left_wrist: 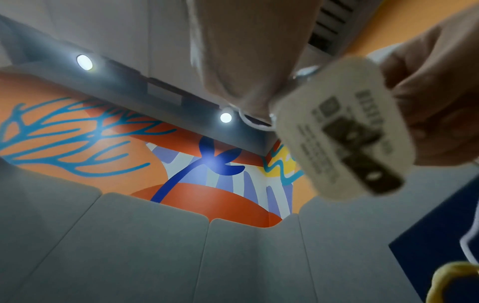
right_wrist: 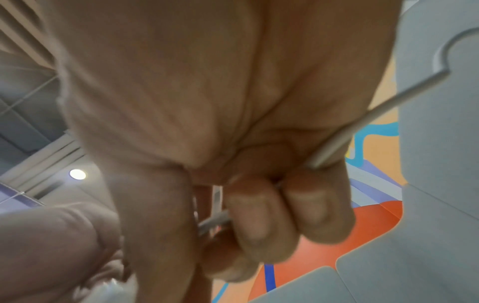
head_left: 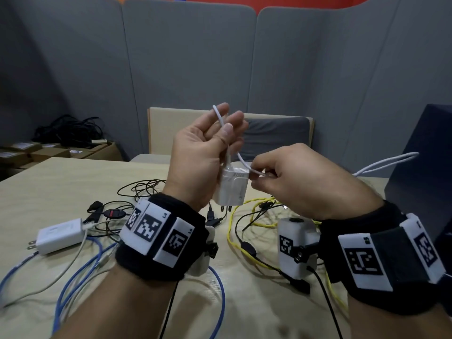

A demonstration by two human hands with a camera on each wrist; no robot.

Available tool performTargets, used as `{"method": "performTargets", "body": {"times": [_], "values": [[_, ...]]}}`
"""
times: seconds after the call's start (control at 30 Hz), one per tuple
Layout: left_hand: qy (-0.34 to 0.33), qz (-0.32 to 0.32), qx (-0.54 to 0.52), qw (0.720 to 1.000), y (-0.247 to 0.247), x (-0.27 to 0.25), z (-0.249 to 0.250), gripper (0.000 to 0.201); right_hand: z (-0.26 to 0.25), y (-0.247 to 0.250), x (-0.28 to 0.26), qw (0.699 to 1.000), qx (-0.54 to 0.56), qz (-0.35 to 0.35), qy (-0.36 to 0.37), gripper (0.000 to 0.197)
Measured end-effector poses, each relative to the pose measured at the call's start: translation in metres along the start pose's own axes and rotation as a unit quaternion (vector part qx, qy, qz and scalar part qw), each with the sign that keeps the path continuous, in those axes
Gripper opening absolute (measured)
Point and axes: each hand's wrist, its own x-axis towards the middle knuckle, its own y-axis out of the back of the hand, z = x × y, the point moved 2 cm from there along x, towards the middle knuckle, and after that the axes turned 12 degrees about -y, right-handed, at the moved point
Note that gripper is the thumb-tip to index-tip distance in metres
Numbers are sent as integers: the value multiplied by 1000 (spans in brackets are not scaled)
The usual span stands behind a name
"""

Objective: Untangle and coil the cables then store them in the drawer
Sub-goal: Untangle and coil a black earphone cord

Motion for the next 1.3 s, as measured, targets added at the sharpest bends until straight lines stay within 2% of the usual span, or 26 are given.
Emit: {"method": "performTargets", "body": {"times": [0.07,0.13,0.23,0.33,0.4,0.5,0.6,0.7,0.87,0.97,1.17,1.3], "values": [[-26,-29,89,995,-2,-3,-2,34,-1,-1,-1,1000,-14,-6,-6,8],[-41,-87,193,977,-2,-5,-6,36,-2,2,-2,1000,-24,11,-6,9],[-17,-192,271,943,-3,-8,-11,35,0,14,-5,997,-40,67,1,14],[15,-288,288,913,-6,-13,-7,28,2,25,-10,991,-29,127,11,19],[41,-314,267,910,-5,-13,-3,21,5,30,-10,983,8,184,25,27],[62,-338,213,915,-2,-12,4,31,8,31,-9,960,92,261,48,39],[89,-324,129,933,1,-11,10,29,12,26,-2,944,149,284,75,44],[111,-301,25,947,3,-9,12,28,19,19,6,942,165,282,79,38],[96,-259,-58,959,1,-7,7,28,28,9,14,941,215,251,73,32],[95,-245,-117,958,0,-8,6,25,36,6,17,942,226,239,60,31],[112,-223,-166,954,-1,-9,6,31,50,-1,24,951,262,163,22,30],[128,-199,-164,958,0,-8,6,37,49,-7,27,941,314,126,23,26]]}}
